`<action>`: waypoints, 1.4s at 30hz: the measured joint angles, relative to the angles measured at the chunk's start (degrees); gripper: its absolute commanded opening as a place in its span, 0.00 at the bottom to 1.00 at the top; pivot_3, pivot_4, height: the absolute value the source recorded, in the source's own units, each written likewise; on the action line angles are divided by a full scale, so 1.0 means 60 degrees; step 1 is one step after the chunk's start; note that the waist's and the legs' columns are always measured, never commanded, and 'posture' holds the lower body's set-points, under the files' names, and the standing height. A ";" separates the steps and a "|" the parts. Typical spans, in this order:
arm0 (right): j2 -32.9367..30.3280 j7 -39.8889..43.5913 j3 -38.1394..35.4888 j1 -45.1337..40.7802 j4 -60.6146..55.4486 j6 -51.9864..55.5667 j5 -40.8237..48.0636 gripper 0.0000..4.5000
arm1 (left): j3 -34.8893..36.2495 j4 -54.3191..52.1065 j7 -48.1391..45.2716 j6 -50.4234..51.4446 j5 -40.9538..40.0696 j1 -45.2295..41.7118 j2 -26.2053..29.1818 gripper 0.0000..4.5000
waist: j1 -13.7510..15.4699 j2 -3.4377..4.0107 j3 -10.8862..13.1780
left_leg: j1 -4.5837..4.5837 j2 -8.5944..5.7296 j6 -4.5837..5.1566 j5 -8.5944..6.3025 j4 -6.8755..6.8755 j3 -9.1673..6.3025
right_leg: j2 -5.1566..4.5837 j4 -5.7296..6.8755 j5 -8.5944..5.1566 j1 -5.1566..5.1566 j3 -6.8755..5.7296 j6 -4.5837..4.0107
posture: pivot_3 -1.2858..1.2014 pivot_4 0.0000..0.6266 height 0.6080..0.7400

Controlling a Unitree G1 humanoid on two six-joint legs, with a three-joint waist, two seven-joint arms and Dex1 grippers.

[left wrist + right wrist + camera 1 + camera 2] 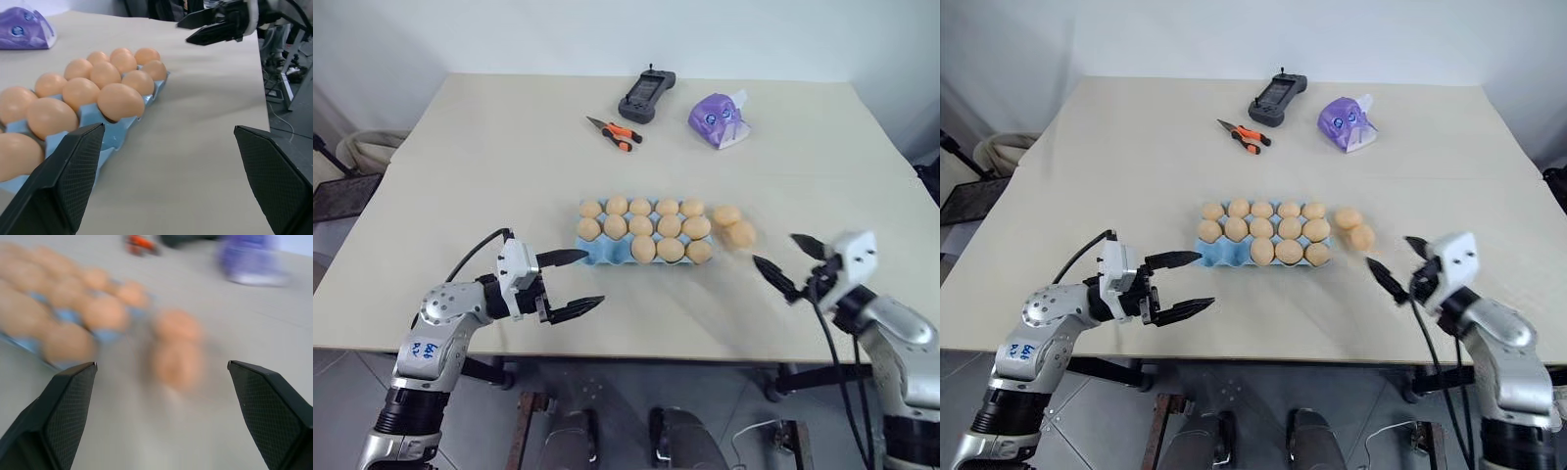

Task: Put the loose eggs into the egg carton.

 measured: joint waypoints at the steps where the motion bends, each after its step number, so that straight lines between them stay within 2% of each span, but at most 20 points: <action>1: 0.0004 -0.0045 -0.0263 0.0306 0.0170 -0.0370 -0.0061 1.00 | -0.0026 0.0038 -0.0041 -0.0020 0.0003 -0.0057 -0.0008 1.00 | -0.0016 0.0000 0.0000 | 0.0006 0.0000 0.0002 0.0001 0.0000 0.0005 | 0.0001 0.0000 0.0003 0.0004 0.0007 0.0005 | 0.52 0.24 1.00; 6: 0.0063 0.0186 -0.0577 0.1430 0.1240 -0.1692 -0.0159 1.00 | -0.0065 0.0334 -0.0272 -0.0094 0.0003 -0.0329 -0.0010 1.00 | -0.0047 0.0001 0.0000 | 0.0023 -0.0001 0.0002 0.0003 0.0002 0.0020 | 0.0002 0.0004 0.0011 0.0012 0.0031 0.0017 | 0.52 0.24 1.00; 12: 0.0040 0.0590 -0.0425 0.1338 0.1685 -0.2328 -0.0144 1.00 | 0.0028 0.0489 -0.0343 -0.0116 0.0005 -0.0379 0.0049 1.00 | -0.0034 0.0001 0.0000 | 0.0026 -0.0001 -0.0004 0.0005 0.0006 0.0022 | 0.0001 0.0009 0.0015 0.0011 0.0040 0.0019 | 0.52 0.24 1.00; 15: -0.0038 0.0836 0.0069 0.0627 0.1615 -0.1933 0.0007 1.00 | 0.0098 0.0544 -0.0313 -0.0122 0.0006 -0.0362 0.0052 1.00 | -0.0056 0.0001 0.0000 | 0.0028 0.0000 -0.0006 0.0006 0.0008 0.0023 | 0.0000 0.0014 0.0019 0.0008 0.0047 0.0017 | 0.52 0.24 1.00; 20: -0.0408 0.0956 0.1349 -0.1292 0.1188 0.0242 0.0364 1.00 | 0.0224 0.0444 -0.0175 -0.0134 0.0007 -0.0214 0.0060 1.00 | -0.0015 0.0001 0.0000 | 0.0023 0.0001 -0.0013 0.0013 0.0009 0.0011 | -0.0006 0.0026 0.0020 -0.0004 0.0038 0.0008 | 0.52 0.24 1.00; 23: -0.0365 0.0686 0.2028 -0.2628 0.1705 0.1173 0.0212 1.00 | 0.0324 0.0273 -0.0051 -0.0142 0.0007 -0.0083 0.0060 1.00 | -0.0016 0.0001 0.0000 | 0.0017 -0.0002 -0.0013 0.0013 0.0009 0.0012 | -0.0013 0.0018 0.0020 -0.0005 0.0037 0.0008 | 0.52 0.24 1.00; 27: -0.0073 0.0213 0.2712 -0.4051 0.3156 0.1202 -0.0397 1.00 | 0.0332 0.0096 0.0122 -0.0126 0.0004 0.0139 0.0040 1.00 | 0.0002 0.0001 0.0000 | -0.0002 -0.0005 -0.0002 0.0017 0.0007 0.0008 | -0.0016 0.0000 0.0021 -0.0009 0.0023 0.0008 | 0.52 0.24 1.00; 35: 0.0020 -0.0105 0.2952 -0.5182 0.5384 0.0411 -0.1241 1.00 | 0.0688 -0.0524 0.0476 -0.0021 -0.0030 0.0633 0.0062 1.00 | -0.0042 0.0002 0.0000 | -0.0006 -0.0005 0.0013 0.0006 0.0009 0.0022 | -0.0011 -0.0009 0.0022 -0.0010 0.0023 0.0011 | 0.52 0.24 1.00; 39: 0.0198 -0.0136 0.2981 -0.5641 0.6467 -0.0129 -0.1469 0.80 | 0.0674 -0.0558 0.0506 0.0049 -0.0030 0.0692 0.0051 1.00 | -0.0049 0.0002 0.0000 | 0.0003 -0.0004 0.0010 0.0018 0.0012 0.0024 | -0.0007 0.0016 0.0022 -0.0010 0.0025 0.0012 | 0.52 0.24 1.00; 42: 0.0360 -0.0064 0.3038 -0.5667 0.6645 -0.0291 -0.1555 0.56 | 0.0674 -0.0558 0.0507 0.0059 -0.0030 0.0682 0.0050 1.00 | -0.0044 0.0002 0.0000 | 0.0004 -0.0004 0.0009 0.0020 0.0013 0.0022 | -0.0008 0.0022 0.0022 -0.0010 0.0025 0.0011 | 0.52 0.24 1.00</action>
